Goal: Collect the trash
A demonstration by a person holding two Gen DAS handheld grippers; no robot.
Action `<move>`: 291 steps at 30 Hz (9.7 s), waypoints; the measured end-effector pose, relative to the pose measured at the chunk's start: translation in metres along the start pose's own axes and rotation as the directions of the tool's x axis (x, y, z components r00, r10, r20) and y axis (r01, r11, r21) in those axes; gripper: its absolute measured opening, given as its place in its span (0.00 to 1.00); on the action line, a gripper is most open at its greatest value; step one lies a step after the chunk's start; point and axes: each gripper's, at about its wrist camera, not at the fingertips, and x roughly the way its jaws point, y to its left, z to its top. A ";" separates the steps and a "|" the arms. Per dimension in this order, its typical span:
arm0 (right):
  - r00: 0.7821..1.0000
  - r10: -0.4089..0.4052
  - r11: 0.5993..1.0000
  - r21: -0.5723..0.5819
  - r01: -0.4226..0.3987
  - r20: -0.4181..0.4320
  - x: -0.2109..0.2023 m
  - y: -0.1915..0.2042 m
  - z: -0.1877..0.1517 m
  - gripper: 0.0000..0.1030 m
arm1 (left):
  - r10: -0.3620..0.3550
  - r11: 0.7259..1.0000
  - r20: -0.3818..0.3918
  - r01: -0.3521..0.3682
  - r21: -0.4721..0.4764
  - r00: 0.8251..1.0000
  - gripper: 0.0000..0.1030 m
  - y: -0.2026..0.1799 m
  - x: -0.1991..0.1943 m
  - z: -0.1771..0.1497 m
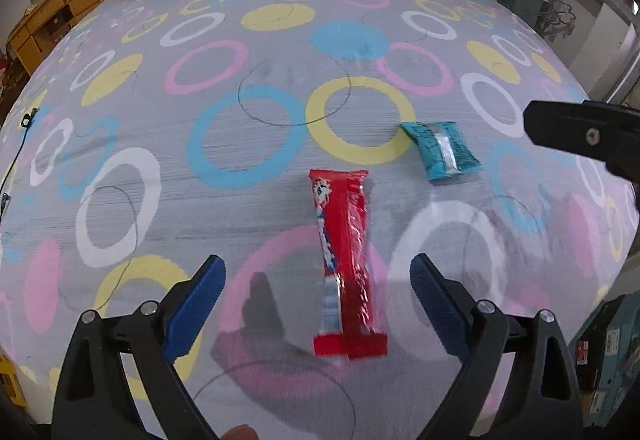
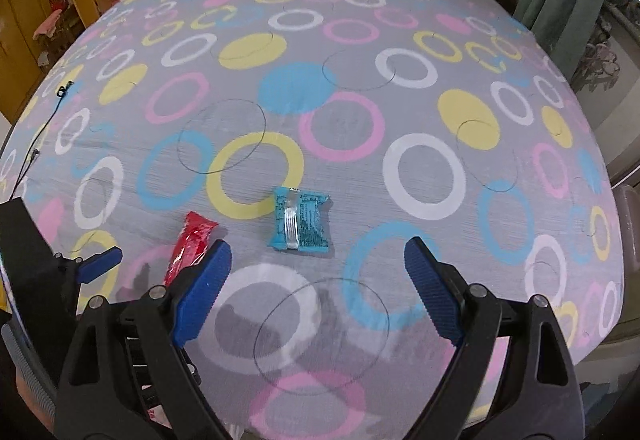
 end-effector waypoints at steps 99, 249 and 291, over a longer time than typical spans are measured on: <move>0.992 0.085 0.996 -0.001 -0.085 0.094 -0.068 0.050 -0.014 0.24 | -0.028 0.999 0.170 0.021 0.045 0.985 0.15 0.043 -0.119 -0.030; 0.882 0.085 0.993 0.035 -0.114 0.464 -0.313 0.161 -0.196 0.93 | 0.156 0.988 0.456 -0.144 -0.060 0.876 0.92 0.115 -0.325 -0.164; 0.872 0.129 0.984 0.047 -0.171 0.472 -0.324 0.163 -0.203 0.94 | 0.134 0.989 0.532 -0.079 -0.124 0.836 0.92 0.121 -0.375 -0.171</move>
